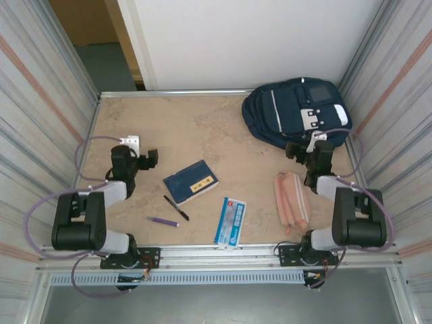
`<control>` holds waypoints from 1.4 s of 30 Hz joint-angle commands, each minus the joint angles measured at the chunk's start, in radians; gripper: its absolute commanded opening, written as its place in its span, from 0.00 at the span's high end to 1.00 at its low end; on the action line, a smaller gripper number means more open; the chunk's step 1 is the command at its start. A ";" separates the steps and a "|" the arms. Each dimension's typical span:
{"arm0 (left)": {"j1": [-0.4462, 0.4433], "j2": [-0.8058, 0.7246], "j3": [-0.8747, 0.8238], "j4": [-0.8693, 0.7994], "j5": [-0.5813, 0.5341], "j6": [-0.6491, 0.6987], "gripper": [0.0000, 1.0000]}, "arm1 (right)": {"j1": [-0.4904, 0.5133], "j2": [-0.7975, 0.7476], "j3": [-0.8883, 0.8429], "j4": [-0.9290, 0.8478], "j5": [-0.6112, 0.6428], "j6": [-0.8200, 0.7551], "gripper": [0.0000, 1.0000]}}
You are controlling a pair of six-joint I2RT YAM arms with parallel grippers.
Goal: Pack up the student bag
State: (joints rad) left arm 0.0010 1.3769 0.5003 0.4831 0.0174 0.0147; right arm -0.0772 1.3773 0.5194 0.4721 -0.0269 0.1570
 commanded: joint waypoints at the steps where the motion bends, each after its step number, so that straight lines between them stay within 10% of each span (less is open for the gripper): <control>1: -0.003 -0.146 0.129 -0.305 -0.040 -0.081 0.01 | 0.014 -0.120 0.094 -0.260 0.008 0.121 0.01; 10: -0.027 -0.472 0.167 -0.706 -0.134 -0.697 0.01 | 0.181 -0.029 0.382 -0.553 -0.032 0.081 0.07; 15: 0.133 -0.518 0.113 -0.651 0.342 -0.801 0.01 | 0.220 0.163 0.590 -0.661 -0.066 0.068 0.23; 19: 0.126 -0.565 0.112 -0.744 0.484 -0.700 0.01 | 0.248 0.279 0.708 -0.708 -0.120 0.050 0.32; 26: -0.102 -0.613 0.186 -1.051 0.298 -0.518 0.01 | 0.309 0.445 0.865 -0.784 -0.093 0.015 0.33; 33: -0.375 -0.489 0.297 -1.134 0.110 -0.487 0.01 | 0.327 0.631 1.044 -0.810 0.146 -0.041 0.42; 40: -0.422 -0.426 0.346 -1.137 0.115 -0.521 0.01 | 0.336 0.819 1.205 -0.826 0.364 -0.090 0.47; 42: -0.423 -0.425 0.337 -1.131 0.115 -0.528 0.01 | 0.339 0.861 1.266 -0.874 0.363 -0.105 0.66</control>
State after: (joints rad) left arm -0.4141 0.9573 0.8276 -0.6315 0.1596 -0.5045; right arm 0.2516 2.1891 1.7107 -0.3340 0.2504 0.0883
